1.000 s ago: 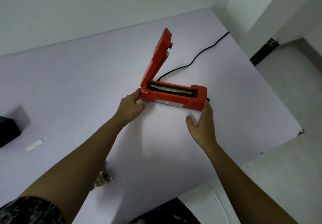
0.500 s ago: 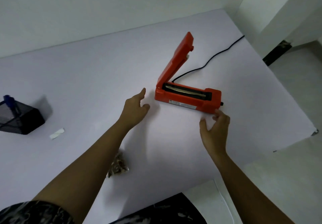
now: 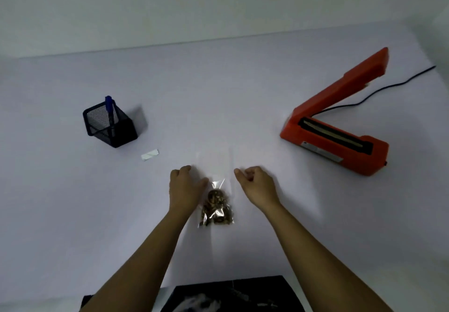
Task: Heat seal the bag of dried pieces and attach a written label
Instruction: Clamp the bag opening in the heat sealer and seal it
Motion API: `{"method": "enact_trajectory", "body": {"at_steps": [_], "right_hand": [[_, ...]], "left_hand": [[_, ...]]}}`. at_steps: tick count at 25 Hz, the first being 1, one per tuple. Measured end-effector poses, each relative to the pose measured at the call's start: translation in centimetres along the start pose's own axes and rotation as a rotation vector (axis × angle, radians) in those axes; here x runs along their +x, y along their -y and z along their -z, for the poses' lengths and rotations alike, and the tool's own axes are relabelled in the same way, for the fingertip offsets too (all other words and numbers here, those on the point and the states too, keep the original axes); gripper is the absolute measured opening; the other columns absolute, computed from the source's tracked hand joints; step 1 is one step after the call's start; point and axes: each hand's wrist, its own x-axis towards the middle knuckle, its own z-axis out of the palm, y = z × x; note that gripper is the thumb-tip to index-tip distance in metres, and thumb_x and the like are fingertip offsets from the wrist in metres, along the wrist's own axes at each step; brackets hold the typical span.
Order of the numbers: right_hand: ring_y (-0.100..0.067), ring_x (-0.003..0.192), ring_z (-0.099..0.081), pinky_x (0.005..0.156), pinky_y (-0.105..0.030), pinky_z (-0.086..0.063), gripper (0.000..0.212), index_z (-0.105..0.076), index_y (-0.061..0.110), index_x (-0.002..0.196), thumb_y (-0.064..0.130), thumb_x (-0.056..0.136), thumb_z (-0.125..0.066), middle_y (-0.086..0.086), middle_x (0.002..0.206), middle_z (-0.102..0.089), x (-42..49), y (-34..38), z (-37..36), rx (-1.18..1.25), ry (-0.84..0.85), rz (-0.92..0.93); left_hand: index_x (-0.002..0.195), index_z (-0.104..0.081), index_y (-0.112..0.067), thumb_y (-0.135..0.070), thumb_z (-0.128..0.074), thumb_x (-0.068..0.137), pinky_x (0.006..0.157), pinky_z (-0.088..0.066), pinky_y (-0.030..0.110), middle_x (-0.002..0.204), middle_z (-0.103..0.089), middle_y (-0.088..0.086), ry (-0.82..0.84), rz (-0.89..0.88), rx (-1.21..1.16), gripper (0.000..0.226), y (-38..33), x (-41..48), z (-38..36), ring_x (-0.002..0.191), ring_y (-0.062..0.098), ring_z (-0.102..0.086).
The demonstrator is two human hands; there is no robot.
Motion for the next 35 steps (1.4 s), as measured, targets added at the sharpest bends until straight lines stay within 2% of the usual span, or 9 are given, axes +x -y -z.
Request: {"method": "enact_trajectory", "body": {"at_steps": [4,10,14,17,20,23,25,30,35], "right_hand": [[-0.018,0.095,-0.060,0.083,-0.025,-0.045,0.041,-0.061,0.007,0.107,0.038,0.081,-0.067,-0.003,0.101,-0.065,0.7,1.4,-2.0,0.065,0.054,-0.018],[-0.017,0.088,-0.064,0.077,-0.021,-0.049,0.002,-0.063,0.015,0.085,0.014,0.084,-0.065,-0.003,0.090,-0.069,0.2,1.8,-3.8,0.251,0.020,0.075],[-0.017,0.089,-0.066,0.081,-0.023,-0.051,0.017,-0.058,0.027,0.078,0.012,0.085,-0.063,-0.001,0.090,-0.069,-1.2,1.6,-3.0,0.383,0.060,0.145],[-0.019,0.089,-0.067,0.083,-0.028,-0.052,0.015,-0.059,0.026,0.079,0.013,0.085,-0.063,-0.004,0.091,-0.071,-1.7,0.8,-1.2,0.500,0.017,0.138],[-0.017,0.088,-0.067,0.083,-0.028,-0.053,0.011,-0.060,0.023,0.082,0.013,0.087,-0.062,-0.003,0.090,-0.071,-2.0,-0.5,1.8,0.566,-0.041,0.116],[-0.013,0.083,-0.067,0.077,-0.021,-0.053,0.011,-0.061,0.021,0.084,0.010,0.087,-0.061,-0.001,0.086,-0.070,-2.3,-2.3,5.9,0.650,-0.129,0.068],[-0.012,0.082,-0.067,0.075,-0.019,-0.053,0.012,-0.062,0.020,0.086,0.009,0.087,-0.060,0.000,0.086,-0.070,-2.4,-3.9,8.7,0.689,-0.188,0.051],[-0.010,0.086,-0.067,0.077,-0.021,-0.052,0.010,-0.063,0.020,0.091,0.012,0.089,-0.058,0.002,0.092,-0.070,-2.4,-6.9,12.8,0.744,-0.243,0.010],[-0.014,0.086,-0.067,0.077,-0.023,-0.053,0.007,-0.066,0.016,0.090,0.015,0.088,-0.060,-0.003,0.089,-0.070,-1.2,-7.3,14.9,0.921,-0.229,-0.095]], "left_hand": [[0.129,-0.047,-0.004,-0.026,-0.071,0.080,0.086,-0.037,0.026,0.123,-0.047,0.017,0.002,0.027,-0.093,0.059,0.1,-0.4,-0.7,0.107,0.029,-0.052],[0.128,-0.049,-0.008,-0.024,-0.072,0.079,0.082,-0.038,0.022,0.118,-0.050,0.012,0.026,0.032,-0.215,0.056,0.7,0.2,-0.4,0.091,0.015,-0.048],[0.109,-0.065,-0.018,-0.032,-0.071,0.079,0.082,-0.048,0.026,0.106,-0.061,0.003,0.110,-0.079,-0.302,0.033,2.2,0.7,-0.4,0.093,0.016,-0.059],[0.091,-0.065,-0.007,-0.012,-0.064,0.086,0.074,-0.050,0.022,0.090,-0.068,0.004,0.235,-0.126,-0.578,0.007,0.7,-0.1,-0.2,0.084,0.016,-0.063],[0.094,-0.062,0.002,-0.004,-0.061,0.087,0.069,-0.053,0.018,0.084,-0.072,0.007,0.387,-0.220,-0.697,0.009,-2.5,-0.9,-0.9,0.077,0.013,-0.067],[0.103,-0.063,-0.005,-0.003,-0.060,0.087,0.068,-0.054,0.017,0.080,-0.074,-0.003,0.520,-0.243,-0.713,0.016,-6.4,-1.6,-3.3,0.076,0.009,-0.070],[0.105,-0.065,-0.007,-0.007,-0.060,0.088,0.072,-0.055,0.020,0.087,-0.074,0.000,0.585,-0.269,-0.666,0.018,-8.8,-2.2,-5.4,0.079,0.010,-0.070],[0.102,-0.066,-0.003,-0.009,-0.059,0.089,0.068,-0.053,0.015,0.090,-0.072,0.004,0.663,-0.322,-0.595,0.016,-12.6,-3.1,-9.4,0.078,0.007,-0.068],[0.103,-0.067,-0.006,-0.013,-0.055,0.092,0.071,-0.053,0.017,0.094,-0.073,0.008,0.706,-0.269,-0.672,0.018,-14.4,-3.0,-11.0,0.087,0.016,-0.070]]}}
